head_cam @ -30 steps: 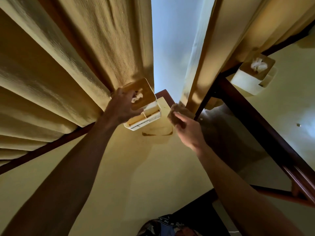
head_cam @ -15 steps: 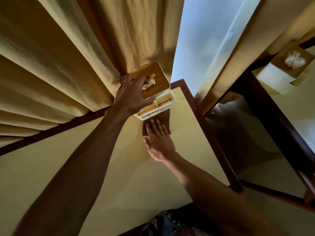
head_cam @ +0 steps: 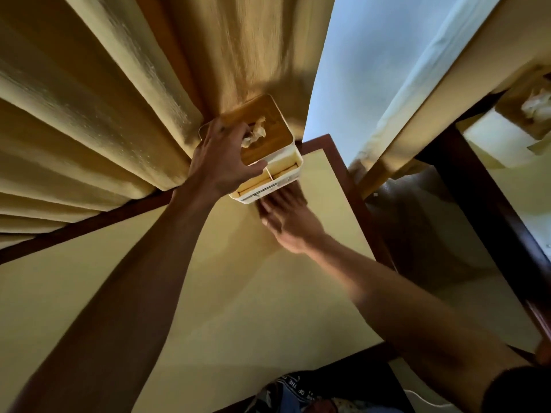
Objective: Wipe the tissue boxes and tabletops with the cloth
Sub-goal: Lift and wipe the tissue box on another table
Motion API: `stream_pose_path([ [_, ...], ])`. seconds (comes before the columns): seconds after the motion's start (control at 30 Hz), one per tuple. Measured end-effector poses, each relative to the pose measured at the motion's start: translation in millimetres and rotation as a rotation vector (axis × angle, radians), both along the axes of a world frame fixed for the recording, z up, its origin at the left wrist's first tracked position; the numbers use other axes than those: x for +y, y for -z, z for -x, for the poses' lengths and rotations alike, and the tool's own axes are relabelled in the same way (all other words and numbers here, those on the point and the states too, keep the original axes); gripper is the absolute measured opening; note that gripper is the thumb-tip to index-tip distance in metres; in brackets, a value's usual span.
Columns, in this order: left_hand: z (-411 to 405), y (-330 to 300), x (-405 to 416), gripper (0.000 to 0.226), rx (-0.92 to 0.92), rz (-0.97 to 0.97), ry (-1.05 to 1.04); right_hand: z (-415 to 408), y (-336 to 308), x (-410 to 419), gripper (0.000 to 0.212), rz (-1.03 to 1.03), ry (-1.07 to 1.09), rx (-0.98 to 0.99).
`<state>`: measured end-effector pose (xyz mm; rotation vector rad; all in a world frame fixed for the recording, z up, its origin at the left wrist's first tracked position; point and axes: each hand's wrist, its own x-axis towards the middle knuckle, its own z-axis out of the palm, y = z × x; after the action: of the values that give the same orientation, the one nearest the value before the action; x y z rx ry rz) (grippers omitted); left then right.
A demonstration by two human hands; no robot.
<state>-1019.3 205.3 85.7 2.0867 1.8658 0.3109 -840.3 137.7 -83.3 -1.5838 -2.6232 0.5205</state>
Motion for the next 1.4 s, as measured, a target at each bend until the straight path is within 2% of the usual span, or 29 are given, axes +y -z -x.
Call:
stream_pose_path([
  [0.1,8.4,2.0,3.9,0.059,-0.005,0.001,-0.003,-35.4,-5.3,-28.9,0.056,-0.057,-0.012,0.101],
  [0.17,13.3,2.0,4.8,0.06,0.005,-0.005,-0.012,-67.8,-3.6,-4.4,0.058,-0.11,0.19,0.041],
  [0.23,17.6,0.0,3.4,0.06,0.013,-0.002,-0.032,-77.7,-9.0,39.5,0.064,-0.041,0.402,-0.047],
  [0.27,19.8,-1.2,2.9,0.06,0.01,-0.001,-0.045,-70.4,-9.5,59.3,0.066,0.017,0.439,-0.058],
  [0.37,25.3,-4.5,2.5,0.059,0.02,-0.011,-0.071,-22.1,-4.4,72.7,0.066,0.044,0.282,0.0],
  [0.47,27.6,-6.4,4.1,0.059,0.01,-0.013,-0.075,21.3,7.3,17.0,0.057,-0.068,-0.031,0.129],
  [0.53,25.2,-5.2,5.5,0.059,0.006,0.002,-0.063,23.7,6.5,-31.1,0.052,-0.037,-0.17,0.172],
  [0.6,18.6,-2.9,6.3,0.059,0.003,0.008,-0.037,-4.1,3.3,-42.3,0.049,-0.04,-0.193,0.222],
  [0.67,9.3,0.7,6.2,0.059,0.008,0.015,-0.007,-44.8,1.4,-26.6,0.045,-0.116,-0.035,0.235],
  [0.77,-8.8,10.3,2.9,0.061,0.027,0.014,0.063,-105.1,-11.2,4.3,0.034,-0.168,0.324,0.207],
  [0.87,-32.9,24.0,-1.2,0.063,0.049,-0.014,0.167,-137.6,-22.3,-7.2,0.03,-0.034,0.634,0.209],
  [1.0,-65.3,49.7,-3.6,0.06,0.146,-0.093,0.41,-149.5,-47.3,-30.0,0.03,0.159,1.124,0.408],
  [1.07,-78.3,62.7,-3.3,0.056,0.179,-0.122,0.485,-157.5,-50.5,-41.3,0.029,0.228,1.301,0.565],
  [1.17,-93.8,74.5,-5.8,0.053,0.184,-0.129,0.544,-164.3,-58.8,-61.1,0.027,0.255,1.414,0.91],
  [1.3,-104.7,75.1,-9.1,0.053,0.211,-0.119,0.517,-153.5,-81.1,-85.2,0.027,0.387,1.449,1.193],
  [1.4,-106.7,68.6,-28.1,0.079,0.188,-0.025,0.386,-143.6,-97.4,-103.8,0.016,0.451,1.382,1.393],
])
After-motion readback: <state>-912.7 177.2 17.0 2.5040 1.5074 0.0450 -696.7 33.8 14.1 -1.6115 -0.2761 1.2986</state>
